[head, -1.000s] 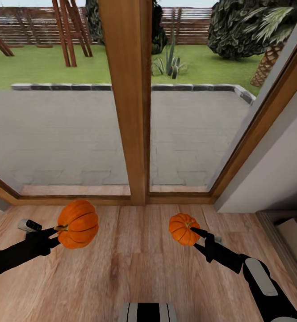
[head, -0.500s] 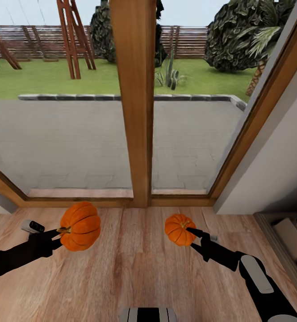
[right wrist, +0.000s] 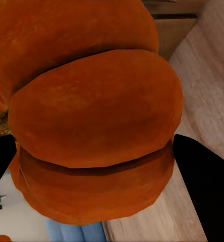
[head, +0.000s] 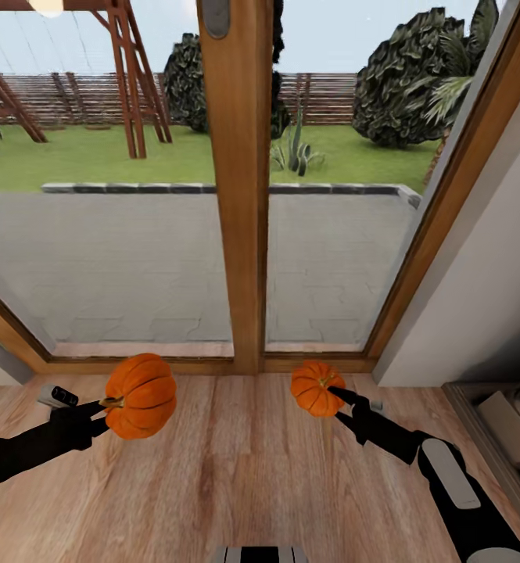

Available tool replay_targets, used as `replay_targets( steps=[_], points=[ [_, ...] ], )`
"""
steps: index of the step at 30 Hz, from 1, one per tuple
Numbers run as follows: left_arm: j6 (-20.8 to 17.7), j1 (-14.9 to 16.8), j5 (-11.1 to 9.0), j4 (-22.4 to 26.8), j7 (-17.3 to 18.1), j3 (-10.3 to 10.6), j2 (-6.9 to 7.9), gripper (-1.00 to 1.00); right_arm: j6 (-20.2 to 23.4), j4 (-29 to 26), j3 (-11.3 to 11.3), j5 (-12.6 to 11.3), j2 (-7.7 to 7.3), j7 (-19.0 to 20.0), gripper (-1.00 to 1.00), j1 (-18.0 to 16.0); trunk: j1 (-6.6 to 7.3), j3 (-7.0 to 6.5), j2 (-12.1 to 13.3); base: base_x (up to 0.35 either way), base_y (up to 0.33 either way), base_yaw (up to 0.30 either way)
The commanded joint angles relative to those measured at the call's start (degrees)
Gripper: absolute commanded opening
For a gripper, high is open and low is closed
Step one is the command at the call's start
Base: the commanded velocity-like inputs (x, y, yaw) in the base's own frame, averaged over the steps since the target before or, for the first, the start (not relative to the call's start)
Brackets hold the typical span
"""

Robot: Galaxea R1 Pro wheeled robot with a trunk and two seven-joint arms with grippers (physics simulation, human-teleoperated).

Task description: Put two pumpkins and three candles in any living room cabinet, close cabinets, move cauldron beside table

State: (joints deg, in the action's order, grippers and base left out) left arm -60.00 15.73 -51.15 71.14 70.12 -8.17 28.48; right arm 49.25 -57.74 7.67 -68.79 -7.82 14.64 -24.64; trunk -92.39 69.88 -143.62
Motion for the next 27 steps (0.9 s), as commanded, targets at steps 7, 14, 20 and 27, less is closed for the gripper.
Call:
replay_targets(
  steps=[7, 14, 20, 27],
  points=[
    [0.0, 0.0, 0.1, 0.0, 0.0, 0.1, 0.0, -1.0, -0.4, -0.1, -1.3, 0.1, -0.01, 0.0, -1.0, 0.0, 0.18, -1.56, 0.1, 0.0, 0.0, 0.0],
    [0.0, 0.0, 0.0, -0.2, 0.0, 0.8, 0.19, -1.0, -1.6, -0.1, -7.2, 0.0, 0.07, -2.8, -1.0, 0.0, 0.36, -3.11, 0.2, -0.037, 0.0, 0.0],
    [0.0, 0.0, 0.0, -0.6, 0.0, 3.2, 1.03, -1.0, -3.2, 0.2, -9.1, -0.1, -0.02, -4.8, -1.0, 0.0, 0.51, -4.44, 0.3, -0.223, 0.0, 0.0],
    [0.1, 0.0, 0.1, -1.2, -0.4, 9.4, 0.6, -1.0, -3.3, 0.1, -9.1, -0.3, -0.56, -4.8, -1.0, 0.4, 0.69, -5.99, 0.4, -0.091, 0.0, 0.0]
  ],
)
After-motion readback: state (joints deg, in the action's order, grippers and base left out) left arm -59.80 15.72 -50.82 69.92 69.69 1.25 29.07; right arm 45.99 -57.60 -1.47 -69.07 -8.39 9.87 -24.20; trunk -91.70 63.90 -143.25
